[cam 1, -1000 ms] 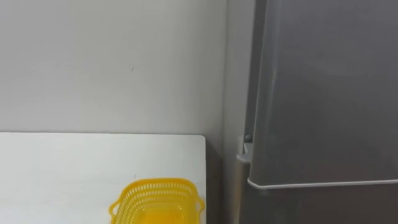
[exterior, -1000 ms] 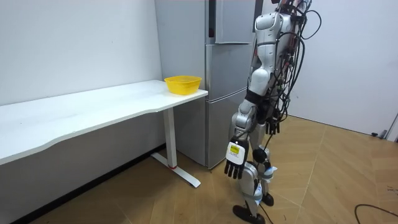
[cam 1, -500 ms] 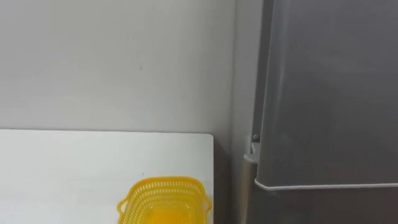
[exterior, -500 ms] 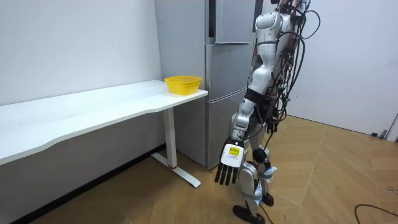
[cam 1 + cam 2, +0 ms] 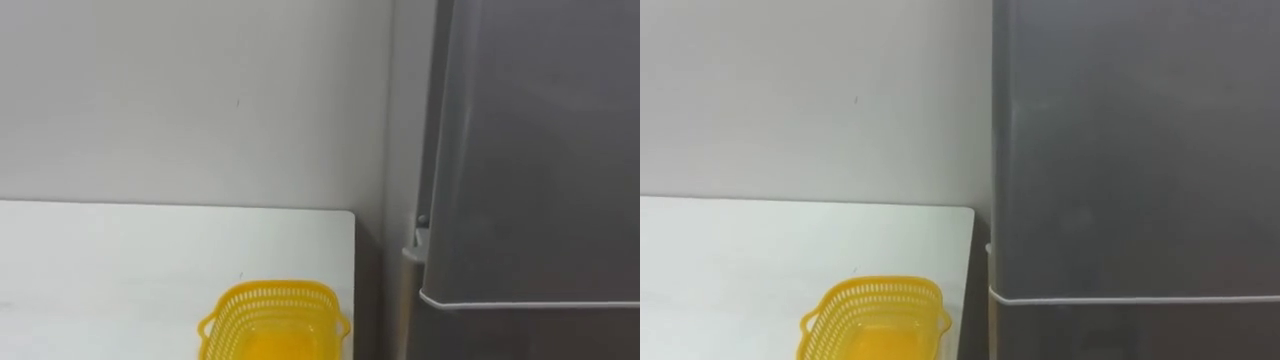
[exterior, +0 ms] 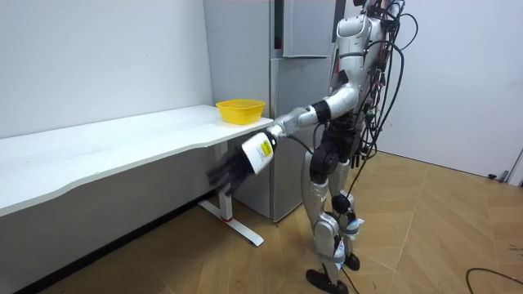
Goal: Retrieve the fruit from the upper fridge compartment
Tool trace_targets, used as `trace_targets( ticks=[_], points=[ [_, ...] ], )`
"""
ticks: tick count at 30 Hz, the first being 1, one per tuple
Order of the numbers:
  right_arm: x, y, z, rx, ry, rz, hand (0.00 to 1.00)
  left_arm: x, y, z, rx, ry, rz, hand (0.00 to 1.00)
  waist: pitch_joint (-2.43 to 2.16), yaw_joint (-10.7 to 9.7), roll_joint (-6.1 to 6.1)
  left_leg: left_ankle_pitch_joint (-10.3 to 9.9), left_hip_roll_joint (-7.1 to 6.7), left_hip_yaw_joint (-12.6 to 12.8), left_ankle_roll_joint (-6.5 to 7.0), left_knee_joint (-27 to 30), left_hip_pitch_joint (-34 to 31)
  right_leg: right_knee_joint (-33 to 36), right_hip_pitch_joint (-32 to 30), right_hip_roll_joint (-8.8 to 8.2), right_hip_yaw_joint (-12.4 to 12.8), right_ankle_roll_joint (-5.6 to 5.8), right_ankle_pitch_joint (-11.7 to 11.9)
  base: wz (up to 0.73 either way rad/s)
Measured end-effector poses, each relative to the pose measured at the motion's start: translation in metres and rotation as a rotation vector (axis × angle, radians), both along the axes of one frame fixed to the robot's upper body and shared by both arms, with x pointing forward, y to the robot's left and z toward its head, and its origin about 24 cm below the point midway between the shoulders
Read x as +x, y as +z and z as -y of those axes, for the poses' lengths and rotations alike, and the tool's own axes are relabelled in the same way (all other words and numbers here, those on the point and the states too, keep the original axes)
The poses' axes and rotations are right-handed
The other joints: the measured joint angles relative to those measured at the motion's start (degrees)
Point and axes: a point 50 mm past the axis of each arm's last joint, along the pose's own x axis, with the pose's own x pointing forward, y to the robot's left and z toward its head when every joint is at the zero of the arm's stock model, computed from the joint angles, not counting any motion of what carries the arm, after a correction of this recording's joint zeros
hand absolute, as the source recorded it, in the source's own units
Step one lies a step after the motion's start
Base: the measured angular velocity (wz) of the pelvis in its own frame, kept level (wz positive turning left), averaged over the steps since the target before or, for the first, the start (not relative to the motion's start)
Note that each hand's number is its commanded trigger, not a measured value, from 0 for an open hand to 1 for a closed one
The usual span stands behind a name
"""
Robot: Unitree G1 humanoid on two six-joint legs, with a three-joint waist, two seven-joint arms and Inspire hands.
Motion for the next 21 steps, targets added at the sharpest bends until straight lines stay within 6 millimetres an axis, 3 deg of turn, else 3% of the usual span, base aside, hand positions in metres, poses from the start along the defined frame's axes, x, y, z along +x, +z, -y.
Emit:
trace_targets(
  ticks=[6, 11, 13, 17, 21],
  points=[
    [-0.003, -0.003, -0.009, 0.027, 0.028, -0.001, 0.00, 0.013, 0.042, 0.001, 0.146, -0.012, 0.168, 0.00, 0.29, 0.0, 0.18, 0.0, -0.01, -0.1, 0.00, 0.1, 0.2, 0.6, -0.1, -0.03, 0.2, 0.00, 0.0, -0.01],
    [-0.007, -0.003, -0.012, 0.071, 0.026, -0.021, 0.00, 0.023, 0.104, 0.008, 0.339, -0.102, 0.383, 0.00, 0.38, -0.1, 0.21, 0.0, 0.04, -0.3, 0.04, -0.2, 0.3, 0.6, -0.1, 0.02, 0.5, 0.01, 0.0, 0.00],
    [-0.009, -0.004, -0.012, 0.084, 0.025, -0.030, 0.00, 0.025, 0.120, 0.012, 0.395, -0.143, 0.437, 0.00, 0.36, -0.5, 0.41, -0.1, 0.04, -0.4, 0.10, 0.1, 0.1, 0.5, -0.1, 0.01, 0.7, 0.00, 0.0, 0.02],
    [-0.016, -0.004, -0.015, 0.113, 0.014, -0.050, 0.00, 0.029, 0.147, 0.022, 0.478, -0.248, 0.530, 0.00, 0.52, -2.0, 0.54, -0.1, -0.04, -1.2, 0.11, 0.6, -0.5, 0.5, -0.1, -0.14, 0.0, -0.01, 0.0, 0.08],
    [-0.020, -0.005, -0.020, 0.146, 0.006, -0.074, 0.00, 0.035, 0.162, 0.035, 0.517, -0.362, 0.598, 0.00, 0.68, -2.6, 0.37, -0.1, -0.05, -1.3, 0.11, 0.7, -0.9, -0.1, -0.1, -0.06, -0.1, -0.04, 0.0, 0.04]
  ],
)
